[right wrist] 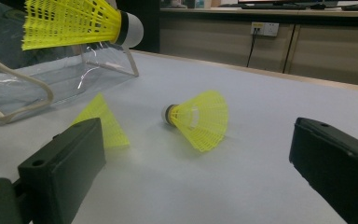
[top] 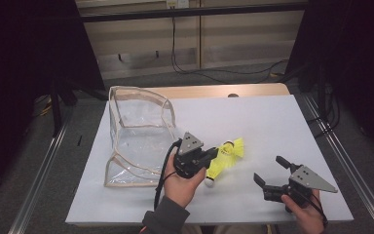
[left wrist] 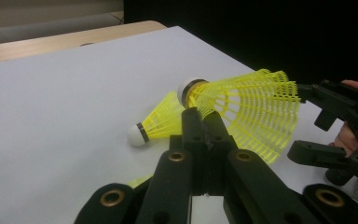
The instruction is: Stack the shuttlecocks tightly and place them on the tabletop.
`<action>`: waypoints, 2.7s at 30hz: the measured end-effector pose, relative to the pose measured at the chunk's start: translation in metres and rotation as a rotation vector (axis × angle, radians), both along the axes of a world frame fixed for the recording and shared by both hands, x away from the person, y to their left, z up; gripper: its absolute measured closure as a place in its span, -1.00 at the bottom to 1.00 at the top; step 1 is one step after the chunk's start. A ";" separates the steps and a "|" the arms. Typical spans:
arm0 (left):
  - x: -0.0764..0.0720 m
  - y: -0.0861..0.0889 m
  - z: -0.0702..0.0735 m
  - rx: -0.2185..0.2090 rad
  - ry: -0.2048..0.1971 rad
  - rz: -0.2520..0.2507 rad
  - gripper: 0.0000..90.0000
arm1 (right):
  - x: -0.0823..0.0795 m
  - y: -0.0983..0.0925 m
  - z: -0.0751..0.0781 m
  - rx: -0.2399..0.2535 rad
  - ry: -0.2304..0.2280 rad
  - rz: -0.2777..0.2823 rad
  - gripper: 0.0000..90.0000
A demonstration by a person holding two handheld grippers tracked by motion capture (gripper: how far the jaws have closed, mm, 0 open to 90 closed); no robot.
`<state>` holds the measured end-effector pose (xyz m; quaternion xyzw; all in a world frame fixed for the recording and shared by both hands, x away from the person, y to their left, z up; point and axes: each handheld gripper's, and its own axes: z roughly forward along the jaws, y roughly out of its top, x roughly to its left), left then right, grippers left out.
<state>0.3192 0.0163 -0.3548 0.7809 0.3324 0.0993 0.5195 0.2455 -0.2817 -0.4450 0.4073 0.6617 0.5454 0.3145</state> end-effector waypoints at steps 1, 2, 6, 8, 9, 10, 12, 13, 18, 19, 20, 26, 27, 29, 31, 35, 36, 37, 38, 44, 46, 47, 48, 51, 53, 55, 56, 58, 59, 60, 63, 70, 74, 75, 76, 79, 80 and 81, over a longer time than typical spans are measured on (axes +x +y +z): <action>0.001 -0.001 0.000 -0.001 0.000 0.007 1.00 | 0.000 0.000 0.000 0.000 0.000 0.000 -0.94; 0.002 -0.002 0.000 -0.003 -0.006 0.009 1.00 | 0.000 0.000 0.000 0.000 0.000 -0.001 -0.94; 0.006 -0.003 0.000 -0.004 -0.005 0.017 1.00 | 0.000 -0.001 0.000 0.003 -0.001 -0.002 -0.94; 0.008 -0.004 0.000 -0.003 -0.004 0.024 1.00 | 0.000 -0.001 0.000 0.006 0.001 -0.001 -0.94; 0.008 -0.004 0.000 -0.007 -0.002 0.029 1.00 | 0.000 -0.001 0.000 0.006 0.003 -0.002 -0.94; 0.009 -0.005 0.000 -0.007 -0.003 0.031 1.00 | 0.000 -0.001 0.000 0.006 0.003 -0.002 -0.94; 0.011 -0.005 0.000 -0.008 -0.001 0.040 1.00 | 0.000 -0.001 0.000 0.006 -0.002 -0.001 -0.94; 0.012 -0.006 0.000 -0.009 0.000 0.045 1.00 | 0.000 -0.001 0.000 0.006 -0.002 -0.001 -0.94; 0.016 -0.010 0.001 -0.008 -0.003 0.061 1.00 | 0.000 -0.001 0.000 0.007 -0.001 -0.001 -0.94; 0.017 -0.010 0.001 -0.007 -0.010 0.063 1.00 | 0.000 -0.001 0.000 0.005 -0.002 -0.001 -0.94; 0.018 -0.012 0.001 -0.006 -0.010 0.068 1.00 | 0.000 -0.001 0.000 0.006 -0.002 -0.001 -0.94; 0.025 -0.015 0.002 -0.006 -0.011 0.091 1.00 | 0.000 -0.001 0.000 0.007 0.000 -0.001 -0.94; 0.026 -0.015 0.002 -0.001 -0.007 0.098 1.00 | 0.000 -0.001 0.000 0.008 0.000 0.000 -0.94; 0.029 -0.017 0.002 -0.003 -0.001 0.107 1.00 | 0.000 -0.001 0.000 0.008 -0.001 0.000 -0.94; 0.031 -0.017 0.001 -0.003 -0.001 0.118 1.00 | 0.000 -0.001 0.000 0.007 -0.001 0.000 -0.94; 0.036 -0.018 -0.001 -0.005 0.004 0.143 1.00 | 0.000 -0.001 0.000 0.008 0.001 -0.002 -0.94; 0.037 -0.018 -0.002 -0.001 0.005 0.145 1.00 | 0.000 -0.001 0.000 0.009 0.001 -0.001 -0.94; 0.038 -0.019 -0.002 -0.007 0.006 0.152 1.00 | 0.000 -0.001 0.000 0.008 0.000 0.000 -0.94; 0.039 -0.019 -0.003 -0.009 0.004 0.162 1.00 | 0.000 -0.001 0.000 0.008 -0.001 0.001 -0.94; 0.043 -0.021 -0.005 -0.003 0.007 0.188 1.00 | 0.000 -0.001 0.000 0.008 0.000 0.000 -0.94; 0.044 -0.022 -0.005 -0.007 0.006 0.202 1.00 | 0.000 -0.001 0.000 0.008 0.001 0.001 -0.94; 0.045 -0.022 -0.006 -0.006 0.008 0.200 1.00 | 0.000 -0.001 0.000 0.008 0.001 0.001 -0.94; 0.045 -0.023 -0.006 -0.007 0.010 0.205 1.00 | 0.000 -0.001 0.000 0.009 0.003 0.001 -0.94; 0.046 -0.026 -0.007 -0.006 0.000 0.209 1.00 | 0.000 -0.001 0.000 0.008 0.001 0.003 -0.94; 0.047 -0.028 -0.007 -0.004 0.002 0.220 1.00 | 0.000 -0.001 0.000 0.008 0.000 0.002 -0.94; 0.048 -0.028 -0.008 -0.008 0.000 0.233 1.00 | 0.000 -0.001 0.000 0.010 0.002 0.001 -0.94; 0.049 -0.029 -0.009 -0.011 0.005 0.233 1.00 | 0.000 -0.001 0.000 0.009 0.003 0.001 -0.94; 0.050 -0.029 -0.010 -0.008 0.000 0.239 1.00 | 0.000 -0.002 0.000 0.008 0.003 0.001 -0.94; 0.051 -0.030 -0.010 -0.007 0.003 0.241 1.00 | 0.000 -0.002 0.000 0.009 0.002 0.000 -0.94; 0.051 -0.030 -0.011 -0.009 0.005 0.244 0.99 | 0.000 -0.002 0.000 0.007 0.000 0.001 -0.94; 0.053 -0.029 -0.013 -0.006 0.011 0.249 0.99 | 0.000 -0.002 0.000 0.009 0.002 0.002 -0.94; 0.059 -0.032 -0.018 -0.003 0.024 0.269 0.99 | 0.000 -0.001 0.000 0.008 0.001 0.008 -0.94; 0.063 -0.032 -0.021 0.001 0.033 0.283 0.99 | 0.000 -0.002 0.000 0.007 0.002 0.007 -0.94; 0.064 -0.032 -0.021 0.000 0.036 0.287 0.99 | 0.000 -0.002 0.000 0.007 0.001 0.006 -0.94; 0.064 -0.032 -0.022 -0.002 0.035 0.290 0.99 | 0.000 -0.002 0.000 0.007 0.002 0.007 -0.94; 0.067 -0.032 -0.024 0.013 0.048 0.294 0.99 | 0.000 -0.001 0.000 0.008 0.004 0.009 -0.94; 0.068 -0.033 -0.025 0.010 0.051 0.301 0.99 | 0.000 -0.001 0.000 0.008 0.005 0.010 -0.94; 0.068 -0.033 -0.025 0.014 0.051 0.303 0.99 | 0.000 -0.001 0.000 0.006 0.005 0.011 -0.94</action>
